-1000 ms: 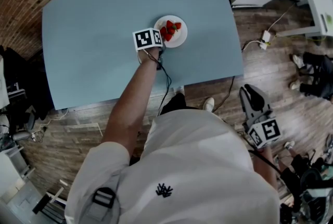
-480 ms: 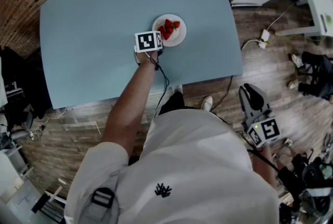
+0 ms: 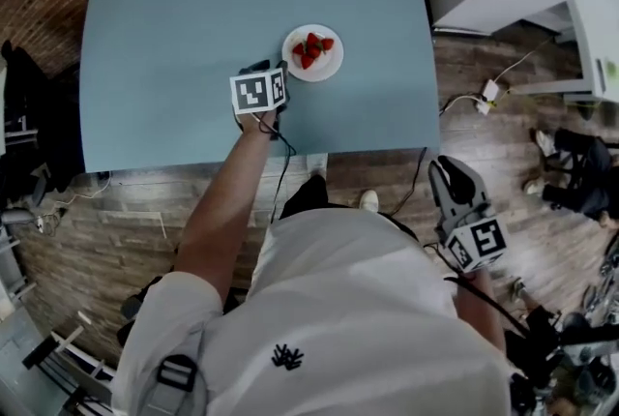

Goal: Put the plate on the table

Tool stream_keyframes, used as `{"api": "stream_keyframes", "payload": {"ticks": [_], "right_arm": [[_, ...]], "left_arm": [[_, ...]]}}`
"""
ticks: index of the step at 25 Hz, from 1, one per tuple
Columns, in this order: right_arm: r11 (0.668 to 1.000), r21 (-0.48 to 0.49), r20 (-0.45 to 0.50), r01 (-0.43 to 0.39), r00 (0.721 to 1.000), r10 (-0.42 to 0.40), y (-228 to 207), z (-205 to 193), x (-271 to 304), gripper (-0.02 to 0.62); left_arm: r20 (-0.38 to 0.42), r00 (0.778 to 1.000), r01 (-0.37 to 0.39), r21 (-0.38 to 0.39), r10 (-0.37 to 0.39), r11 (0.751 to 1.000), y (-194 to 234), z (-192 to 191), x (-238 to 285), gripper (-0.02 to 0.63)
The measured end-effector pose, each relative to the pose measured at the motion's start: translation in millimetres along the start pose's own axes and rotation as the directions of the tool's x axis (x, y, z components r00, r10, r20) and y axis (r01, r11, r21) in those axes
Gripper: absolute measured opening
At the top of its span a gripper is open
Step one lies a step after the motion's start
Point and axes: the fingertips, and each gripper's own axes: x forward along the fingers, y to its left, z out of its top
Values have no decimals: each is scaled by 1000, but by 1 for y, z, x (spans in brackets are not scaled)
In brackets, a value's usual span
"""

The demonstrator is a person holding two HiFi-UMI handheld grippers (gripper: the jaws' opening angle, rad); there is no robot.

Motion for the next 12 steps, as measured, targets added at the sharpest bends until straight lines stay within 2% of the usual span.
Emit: {"api": "stream_keyframes", "payload": {"ticks": [7, 8, 10, 12], "right_arm": [[990, -59, 16, -128, 991, 130, -2, -9, -27, 64], [986, -72, 17, -148, 989, 150, -3, -11, -31, 64], [978, -92, 20, -184, 982, 187, -3, -15, -40, 64], [970, -112, 25, -216, 975, 220, -2, -19, -48, 64]], "left_arm": [[146, 988, 39, -6, -38, 999, -43, -19, -92, 135], [167, 985, 43, -8, -41, 999, -52, -25, -106, 91], [201, 978, 49, -13, -45, 999, -71, -39, -135, 43], [230, 972, 52, -21, -46, 998, -89, -56, -162, 27]]}}
